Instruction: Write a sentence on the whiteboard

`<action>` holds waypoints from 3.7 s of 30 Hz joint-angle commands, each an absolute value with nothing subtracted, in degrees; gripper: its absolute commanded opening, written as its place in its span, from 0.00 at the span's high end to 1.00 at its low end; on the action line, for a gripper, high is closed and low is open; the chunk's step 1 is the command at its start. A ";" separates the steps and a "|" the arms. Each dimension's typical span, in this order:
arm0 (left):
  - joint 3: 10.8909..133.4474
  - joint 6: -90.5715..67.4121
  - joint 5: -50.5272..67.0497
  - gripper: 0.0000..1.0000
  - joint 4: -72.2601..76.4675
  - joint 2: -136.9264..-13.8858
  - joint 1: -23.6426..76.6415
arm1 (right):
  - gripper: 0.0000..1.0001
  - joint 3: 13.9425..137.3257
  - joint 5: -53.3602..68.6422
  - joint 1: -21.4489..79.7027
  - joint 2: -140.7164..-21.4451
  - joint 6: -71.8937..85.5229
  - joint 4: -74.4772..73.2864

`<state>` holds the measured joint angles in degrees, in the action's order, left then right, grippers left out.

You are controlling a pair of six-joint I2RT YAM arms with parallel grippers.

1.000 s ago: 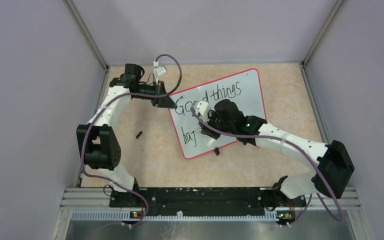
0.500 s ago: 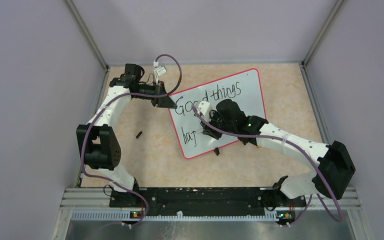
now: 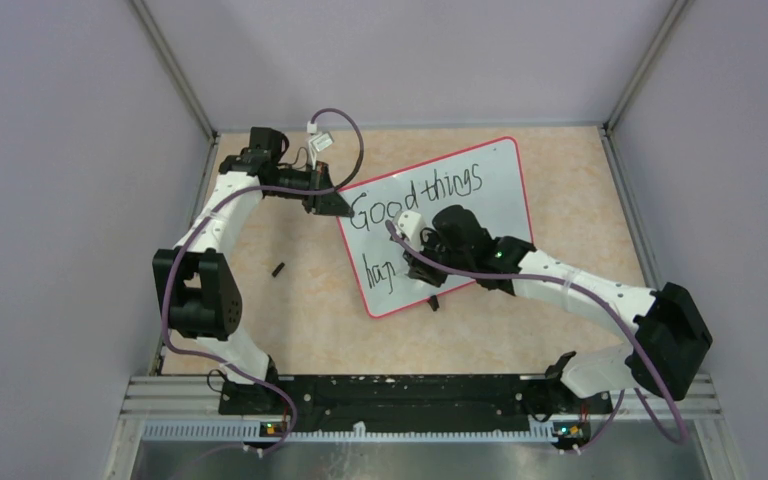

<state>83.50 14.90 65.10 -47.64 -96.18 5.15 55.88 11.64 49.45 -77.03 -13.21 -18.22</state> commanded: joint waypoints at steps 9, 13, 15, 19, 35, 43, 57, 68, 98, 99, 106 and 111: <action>85.83 17.31 58.69 1.00 -44.65 -96.67 5.36 | 1.00 59.52 11.51 50.27 -79.24 -12.79 -16.10; 85.70 17.39 58.59 1.00 -44.76 -96.51 5.36 | 1.00 59.87 12.27 50.27 -78.60 -12.92 -16.59; 85.74 17.40 58.61 1.00 -44.74 -96.58 5.36 | 1.00 59.72 13.21 50.27 -77.37 -12.92 -16.67; 85.86 17.36 58.62 1.00 -44.82 -96.50 5.36 | 1.00 58.91 13.08 50.20 -73.84 -13.21 -16.99; 86.33 16.96 58.54 1.00 -44.55 -96.25 5.45 | 1.00 58.97 8.32 49.17 -75.40 -14.99 -16.89; 86.31 17.21 58.56 1.00 -44.57 -96.45 5.45 | 1.00 59.74 7.27 45.98 -76.04 -15.98 -17.29; 86.40 17.22 58.39 1.00 -44.65 -96.60 5.45 | 1.00 61.20 8.03 44.91 -75.84 -16.43 -17.87; 86.50 17.31 58.47 1.00 -44.65 -96.86 5.45 | 1.00 56.78 9.42 45.00 -74.46 -15.78 -18.96; 86.79 17.34 58.73 1.00 -44.66 -96.86 5.45 | 1.00 59.36 11.83 48.10 -72.14 -13.90 -20.89; 86.83 17.27 58.79 1.00 -44.69 -96.89 5.45 | 1.00 59.24 11.00 47.67 -72.06 -14.21 -20.84; 86.93 17.06 58.60 1.00 -44.65 -96.80 5.48 | 1.00 59.06 8.46 46.96 -73.52 -14.96 -20.17; 86.78 17.14 58.44 1.00 -44.57 -96.76 5.46 | 1.00 58.99 8.09 46.93 -74.50 -15.03 -18.85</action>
